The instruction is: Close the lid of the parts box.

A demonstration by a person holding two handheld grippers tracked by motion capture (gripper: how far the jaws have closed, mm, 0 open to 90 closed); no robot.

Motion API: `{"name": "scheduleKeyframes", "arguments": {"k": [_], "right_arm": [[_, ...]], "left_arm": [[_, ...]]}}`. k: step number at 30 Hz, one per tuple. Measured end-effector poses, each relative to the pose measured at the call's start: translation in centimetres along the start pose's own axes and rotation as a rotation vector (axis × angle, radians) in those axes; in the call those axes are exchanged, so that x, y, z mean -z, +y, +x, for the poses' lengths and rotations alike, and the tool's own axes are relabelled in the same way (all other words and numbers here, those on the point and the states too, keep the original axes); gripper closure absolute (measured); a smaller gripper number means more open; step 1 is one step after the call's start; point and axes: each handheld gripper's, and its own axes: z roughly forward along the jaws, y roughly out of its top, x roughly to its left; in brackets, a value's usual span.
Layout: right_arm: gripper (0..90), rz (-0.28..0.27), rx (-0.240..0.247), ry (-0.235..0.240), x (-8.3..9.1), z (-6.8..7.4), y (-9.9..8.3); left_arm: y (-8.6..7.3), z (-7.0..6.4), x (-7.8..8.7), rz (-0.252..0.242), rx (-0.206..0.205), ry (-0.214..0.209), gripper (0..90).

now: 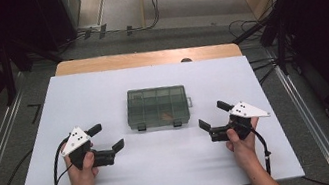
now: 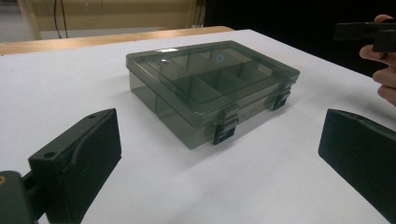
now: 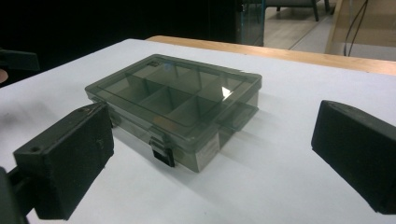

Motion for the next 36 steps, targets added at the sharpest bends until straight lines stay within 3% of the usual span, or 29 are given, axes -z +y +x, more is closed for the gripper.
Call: {"name": "scheduleKeyframes", "arguments": {"k": [19, 36], "right_arm": [[0.0, -0.004, -0.023, -0.070, 5.1, -2.0, -1.6], [0.0, -0.011, -0.034, -0.142, 9.7, -3.8, -3.4]], "left_arm": [[-0.7, 0.4, 2.9, 0.009, -0.008, 0.019, 0.0], [-1.7, 1.5, 5.9, 0.027, 0.001, 0.068, 0.0]]}}
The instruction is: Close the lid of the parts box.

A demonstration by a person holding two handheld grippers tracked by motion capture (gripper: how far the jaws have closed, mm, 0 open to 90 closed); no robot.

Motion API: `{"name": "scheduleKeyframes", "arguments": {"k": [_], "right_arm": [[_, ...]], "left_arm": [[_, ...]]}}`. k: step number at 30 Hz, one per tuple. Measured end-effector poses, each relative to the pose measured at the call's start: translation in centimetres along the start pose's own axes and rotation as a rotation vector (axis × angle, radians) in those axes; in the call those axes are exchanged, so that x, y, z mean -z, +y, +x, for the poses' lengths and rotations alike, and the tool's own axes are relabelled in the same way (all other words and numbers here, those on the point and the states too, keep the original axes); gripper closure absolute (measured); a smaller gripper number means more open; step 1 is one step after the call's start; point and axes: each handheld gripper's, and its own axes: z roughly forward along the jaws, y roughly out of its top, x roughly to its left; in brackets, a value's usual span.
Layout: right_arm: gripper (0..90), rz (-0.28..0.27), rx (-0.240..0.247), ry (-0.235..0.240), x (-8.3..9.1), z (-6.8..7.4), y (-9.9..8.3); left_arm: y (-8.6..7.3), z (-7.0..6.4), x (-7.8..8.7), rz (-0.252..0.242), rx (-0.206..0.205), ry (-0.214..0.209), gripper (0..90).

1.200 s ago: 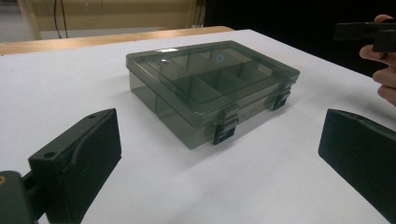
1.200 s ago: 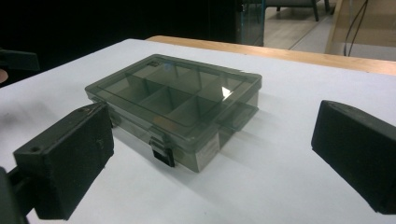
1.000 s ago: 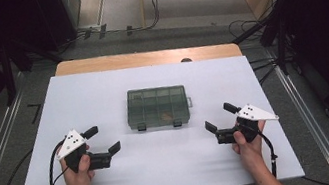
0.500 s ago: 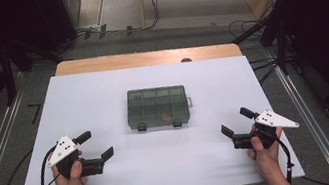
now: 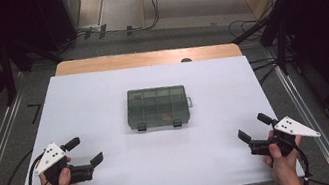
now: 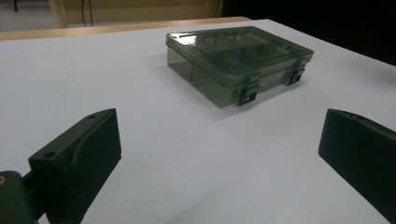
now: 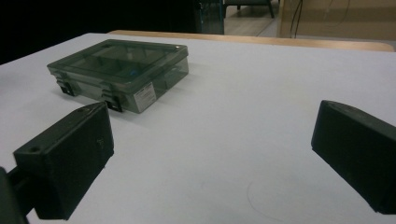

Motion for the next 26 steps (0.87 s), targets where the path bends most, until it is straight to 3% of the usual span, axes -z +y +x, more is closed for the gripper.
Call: {"name": "scheduleKeyframes", "arguments": {"k": [6, 13, 19, 20, 26], "right_arm": [[0.0, 0.002, -0.009, -0.024, 1.1, -0.7, -0.4], [0.0, 0.007, -0.011, -0.038, 2.1, -1.2, -1.1], [0.0, -0.014, 0.031, -0.069, 2.9, -1.6, -1.8], [0.0, -0.015, 0.016, -0.066, 3.0, -1.7, -1.9], [0.0, -0.022, 0.003, -0.065, 3.0, -1.6, -2.1]], "left_arm": [[-0.5, 0.4, 1.1, 0.005, 0.000, 0.001, 0.0], [-1.2, 1.1, 2.4, 0.013, -0.002, 0.034, 0.0], [-1.6, 1.8, 4.0, -0.012, 0.019, 0.032, 0.0], [-1.7, 1.9, 4.1, -0.021, 0.025, 0.031, 0.0], [-2.2, 2.0, 3.9, 0.005, 0.030, 0.054, 0.0]]}}
